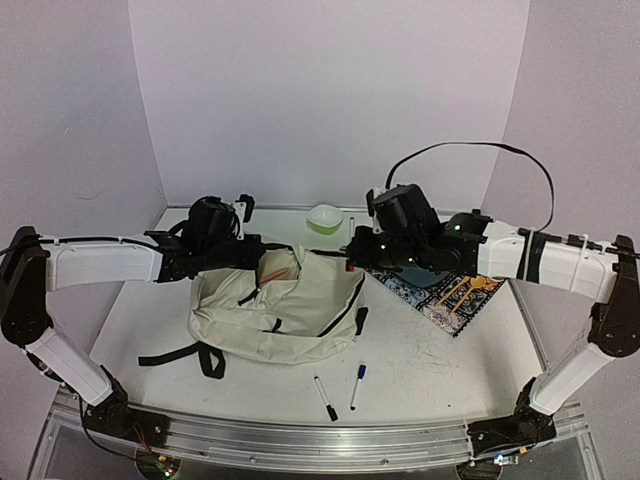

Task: Pack the student bag
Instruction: Place the pen in the lower front pocket of the bag.

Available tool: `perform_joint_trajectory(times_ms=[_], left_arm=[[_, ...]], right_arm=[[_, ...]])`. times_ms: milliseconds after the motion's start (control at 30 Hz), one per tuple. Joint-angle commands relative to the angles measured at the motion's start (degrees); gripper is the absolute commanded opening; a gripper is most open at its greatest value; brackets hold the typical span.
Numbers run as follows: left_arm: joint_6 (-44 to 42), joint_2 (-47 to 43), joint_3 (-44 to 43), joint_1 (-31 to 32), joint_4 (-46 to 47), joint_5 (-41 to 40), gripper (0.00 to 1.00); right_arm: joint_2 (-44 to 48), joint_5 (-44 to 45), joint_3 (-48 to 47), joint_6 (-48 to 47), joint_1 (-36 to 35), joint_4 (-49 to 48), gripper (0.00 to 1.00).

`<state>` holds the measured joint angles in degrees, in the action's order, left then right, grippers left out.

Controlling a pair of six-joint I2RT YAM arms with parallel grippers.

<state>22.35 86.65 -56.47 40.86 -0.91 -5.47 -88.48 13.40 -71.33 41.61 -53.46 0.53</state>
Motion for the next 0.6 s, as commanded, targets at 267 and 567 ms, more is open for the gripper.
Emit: perform_joint_trajectory(times_ms=[267, 567], left_arm=[[-0.38, -2.08, -1.44, -0.24, 3.98, 4.49, 0.00], [0.07, -2.20, -2.25, -0.23, 3.97, 7.26, 0.00]], right_arm=[[-15.77, -10.29, -8.91, 6.86, 0.16, -23.12, 0.00], [-27.81, -16.16, -17.44, 10.76, 0.18, -26.54, 0.00]])
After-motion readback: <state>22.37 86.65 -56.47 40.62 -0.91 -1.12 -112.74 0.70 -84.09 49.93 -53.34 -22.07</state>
